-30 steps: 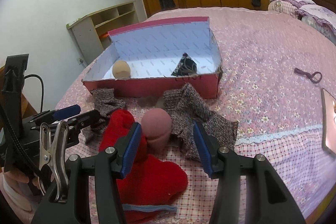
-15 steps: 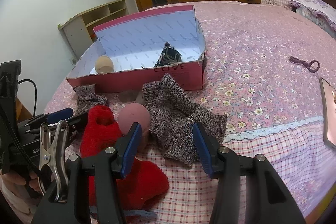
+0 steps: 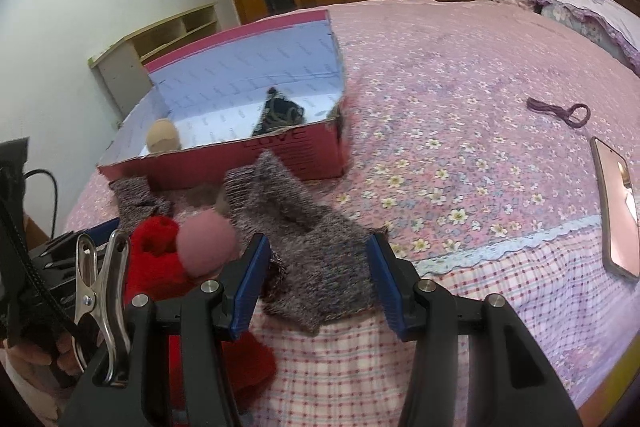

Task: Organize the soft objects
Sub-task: 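Move both open tools back out of the box toward the grey knit socks, then close the left tool on one grey sock while the right tool grasps the other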

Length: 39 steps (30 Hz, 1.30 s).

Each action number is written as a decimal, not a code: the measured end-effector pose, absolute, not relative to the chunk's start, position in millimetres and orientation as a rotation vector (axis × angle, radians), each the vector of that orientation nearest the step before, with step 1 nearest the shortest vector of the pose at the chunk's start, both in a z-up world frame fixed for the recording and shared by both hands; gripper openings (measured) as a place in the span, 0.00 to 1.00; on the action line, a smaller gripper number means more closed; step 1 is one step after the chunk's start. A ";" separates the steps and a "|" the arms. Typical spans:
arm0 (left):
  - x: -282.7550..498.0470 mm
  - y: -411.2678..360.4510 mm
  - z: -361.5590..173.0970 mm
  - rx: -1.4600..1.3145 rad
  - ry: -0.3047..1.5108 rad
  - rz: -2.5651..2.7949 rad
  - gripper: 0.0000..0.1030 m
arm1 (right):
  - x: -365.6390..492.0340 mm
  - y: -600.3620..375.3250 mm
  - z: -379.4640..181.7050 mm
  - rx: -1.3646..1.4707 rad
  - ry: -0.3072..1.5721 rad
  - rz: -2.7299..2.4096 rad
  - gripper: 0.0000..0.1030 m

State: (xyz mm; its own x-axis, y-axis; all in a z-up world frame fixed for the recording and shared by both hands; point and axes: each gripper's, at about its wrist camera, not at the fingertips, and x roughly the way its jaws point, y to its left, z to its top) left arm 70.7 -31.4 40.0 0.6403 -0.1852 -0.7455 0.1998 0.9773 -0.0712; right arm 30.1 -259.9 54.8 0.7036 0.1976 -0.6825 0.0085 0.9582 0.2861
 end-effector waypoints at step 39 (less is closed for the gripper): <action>39.8 5.3 79.2 -0.062 0.805 -0.269 0.19 | 16.4 -244.3 71.0 0.273 0.684 0.141 0.14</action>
State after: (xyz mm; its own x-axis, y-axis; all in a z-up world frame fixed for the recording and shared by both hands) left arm 39.8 5.3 79.2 0.6610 -0.2609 -0.7036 0.2142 0.9642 -0.1563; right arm 16.4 -244.3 71.0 0.7674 0.2176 -0.6032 -0.0392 0.9548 0.2946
